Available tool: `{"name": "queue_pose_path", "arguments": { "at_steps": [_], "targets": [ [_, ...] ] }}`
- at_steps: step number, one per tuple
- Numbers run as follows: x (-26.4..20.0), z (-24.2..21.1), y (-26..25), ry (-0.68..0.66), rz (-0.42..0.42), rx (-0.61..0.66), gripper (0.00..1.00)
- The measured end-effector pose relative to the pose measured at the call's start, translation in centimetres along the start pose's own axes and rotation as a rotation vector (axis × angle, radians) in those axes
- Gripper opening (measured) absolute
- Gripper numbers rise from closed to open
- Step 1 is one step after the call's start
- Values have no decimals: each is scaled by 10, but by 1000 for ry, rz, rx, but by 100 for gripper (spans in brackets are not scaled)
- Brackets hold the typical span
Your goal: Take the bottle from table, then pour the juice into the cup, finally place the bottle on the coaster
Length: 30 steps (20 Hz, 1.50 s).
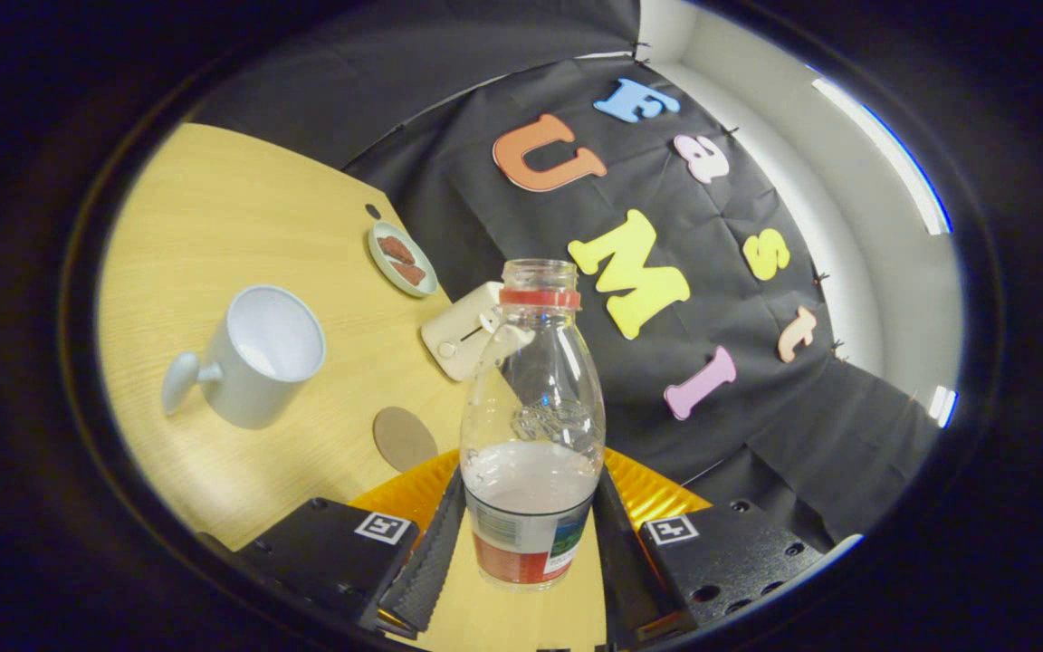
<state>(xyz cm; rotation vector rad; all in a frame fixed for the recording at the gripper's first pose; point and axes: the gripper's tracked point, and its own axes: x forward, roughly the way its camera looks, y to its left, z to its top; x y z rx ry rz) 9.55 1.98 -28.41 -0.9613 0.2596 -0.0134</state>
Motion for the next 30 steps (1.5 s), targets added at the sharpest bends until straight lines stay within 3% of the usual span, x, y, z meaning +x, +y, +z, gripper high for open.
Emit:
{"name": "queue_pose_path", "arguments": {
  "at_steps": [8,15,30],
  "targets": [
    [2,-4,23,21,16,-215,80],
    [-1,0,25,-3,-24,-420,79],
    [-9,17,27,-23,-66,-614,79]
  ]
}}
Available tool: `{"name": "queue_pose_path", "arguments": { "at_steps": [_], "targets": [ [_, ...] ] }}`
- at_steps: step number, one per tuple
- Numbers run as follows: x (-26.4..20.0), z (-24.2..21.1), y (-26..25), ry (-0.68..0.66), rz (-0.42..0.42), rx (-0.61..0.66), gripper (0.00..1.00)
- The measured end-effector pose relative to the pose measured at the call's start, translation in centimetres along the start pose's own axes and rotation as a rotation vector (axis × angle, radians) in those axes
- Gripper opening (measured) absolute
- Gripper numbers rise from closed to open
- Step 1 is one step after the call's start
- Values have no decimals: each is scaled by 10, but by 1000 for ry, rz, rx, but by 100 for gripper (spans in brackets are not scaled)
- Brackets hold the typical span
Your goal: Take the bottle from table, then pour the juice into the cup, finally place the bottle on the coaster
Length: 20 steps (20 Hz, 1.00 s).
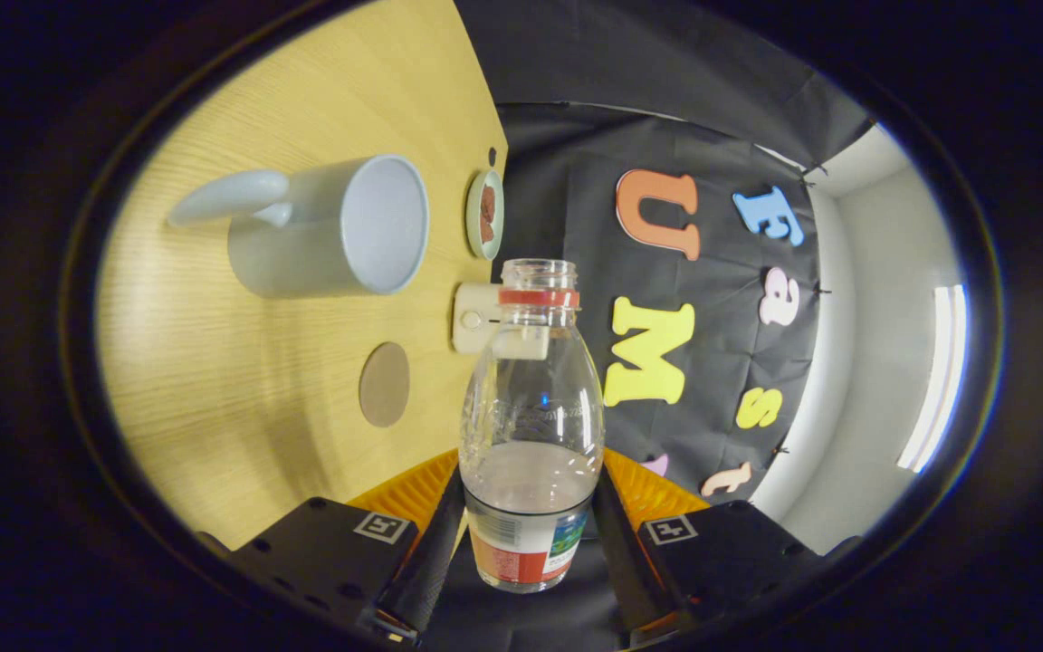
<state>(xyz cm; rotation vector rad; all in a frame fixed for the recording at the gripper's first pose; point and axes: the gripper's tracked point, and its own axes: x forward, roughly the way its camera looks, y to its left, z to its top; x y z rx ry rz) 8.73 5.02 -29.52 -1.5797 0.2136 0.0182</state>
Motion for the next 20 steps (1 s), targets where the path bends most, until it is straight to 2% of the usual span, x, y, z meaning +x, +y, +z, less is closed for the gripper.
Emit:
{"name": "queue_pose_path", "arguments": {
  "at_steps": [11,20],
  "targets": [
    [-4,1,-6,-1,-2,-110,79],
    [-9,4,-8,1,-14,-150,80]
  ]
}}
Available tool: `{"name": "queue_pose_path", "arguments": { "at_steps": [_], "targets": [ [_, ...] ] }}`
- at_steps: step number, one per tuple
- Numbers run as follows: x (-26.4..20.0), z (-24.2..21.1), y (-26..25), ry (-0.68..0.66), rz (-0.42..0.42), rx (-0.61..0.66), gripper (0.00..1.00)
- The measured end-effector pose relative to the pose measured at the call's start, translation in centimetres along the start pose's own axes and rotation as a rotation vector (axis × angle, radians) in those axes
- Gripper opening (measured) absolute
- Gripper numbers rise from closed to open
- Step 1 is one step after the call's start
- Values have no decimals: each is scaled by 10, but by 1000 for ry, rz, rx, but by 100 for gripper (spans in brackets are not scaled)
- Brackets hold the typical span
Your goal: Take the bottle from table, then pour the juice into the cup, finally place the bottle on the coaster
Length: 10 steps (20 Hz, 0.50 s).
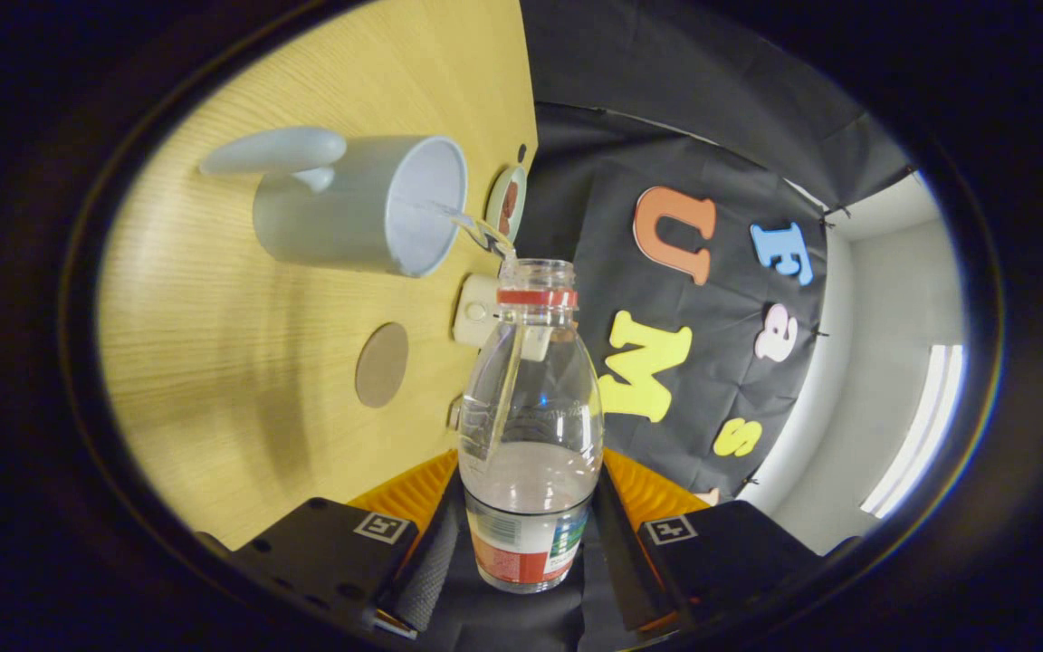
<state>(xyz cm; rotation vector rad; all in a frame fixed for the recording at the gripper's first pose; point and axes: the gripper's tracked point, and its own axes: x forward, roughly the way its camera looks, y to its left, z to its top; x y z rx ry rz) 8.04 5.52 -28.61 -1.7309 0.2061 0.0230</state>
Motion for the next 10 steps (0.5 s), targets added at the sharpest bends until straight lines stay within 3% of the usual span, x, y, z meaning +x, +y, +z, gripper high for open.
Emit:
{"name": "queue_pose_path", "arguments": {
  "at_steps": [10],
  "targets": [
    [-1,-1,1,6,2,-23,79]
  ]
}}
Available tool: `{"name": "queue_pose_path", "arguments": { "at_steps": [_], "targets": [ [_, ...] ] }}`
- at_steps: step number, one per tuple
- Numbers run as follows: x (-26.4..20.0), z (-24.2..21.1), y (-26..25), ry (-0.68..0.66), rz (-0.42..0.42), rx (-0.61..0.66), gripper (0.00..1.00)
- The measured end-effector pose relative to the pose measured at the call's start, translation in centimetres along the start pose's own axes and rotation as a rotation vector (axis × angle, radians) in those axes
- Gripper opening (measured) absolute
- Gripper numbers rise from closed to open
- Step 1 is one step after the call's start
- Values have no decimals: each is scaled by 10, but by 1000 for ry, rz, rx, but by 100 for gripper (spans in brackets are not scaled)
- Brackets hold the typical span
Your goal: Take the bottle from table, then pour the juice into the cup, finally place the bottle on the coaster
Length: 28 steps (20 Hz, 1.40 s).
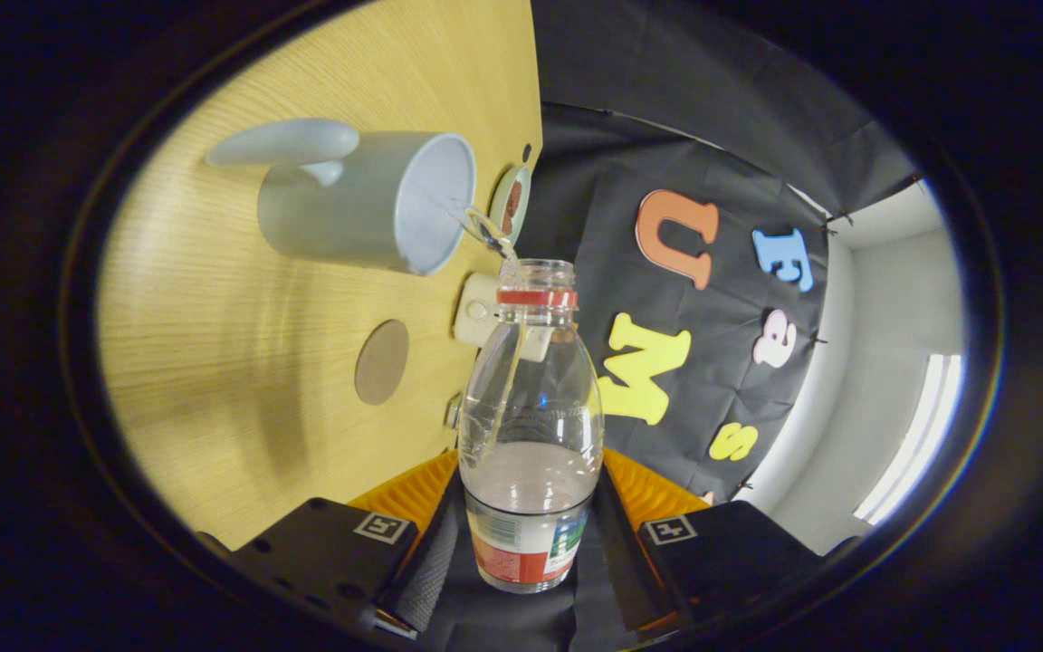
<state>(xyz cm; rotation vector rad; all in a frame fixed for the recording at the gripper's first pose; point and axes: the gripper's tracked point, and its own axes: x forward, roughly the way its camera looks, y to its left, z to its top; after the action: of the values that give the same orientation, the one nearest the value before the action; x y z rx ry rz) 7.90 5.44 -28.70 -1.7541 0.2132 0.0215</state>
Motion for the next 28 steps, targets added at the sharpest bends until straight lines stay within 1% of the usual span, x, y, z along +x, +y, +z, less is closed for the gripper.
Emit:
{"name": "queue_pose_path", "arguments": {
  "at_steps": [9,20,28],
  "targets": [
    [-10,-6,13,6,20,-22,79],
    [-12,-1,1,-4,3,-52,79],
    [-12,2,-17,-5,-64,-102,79]
  ]
}}
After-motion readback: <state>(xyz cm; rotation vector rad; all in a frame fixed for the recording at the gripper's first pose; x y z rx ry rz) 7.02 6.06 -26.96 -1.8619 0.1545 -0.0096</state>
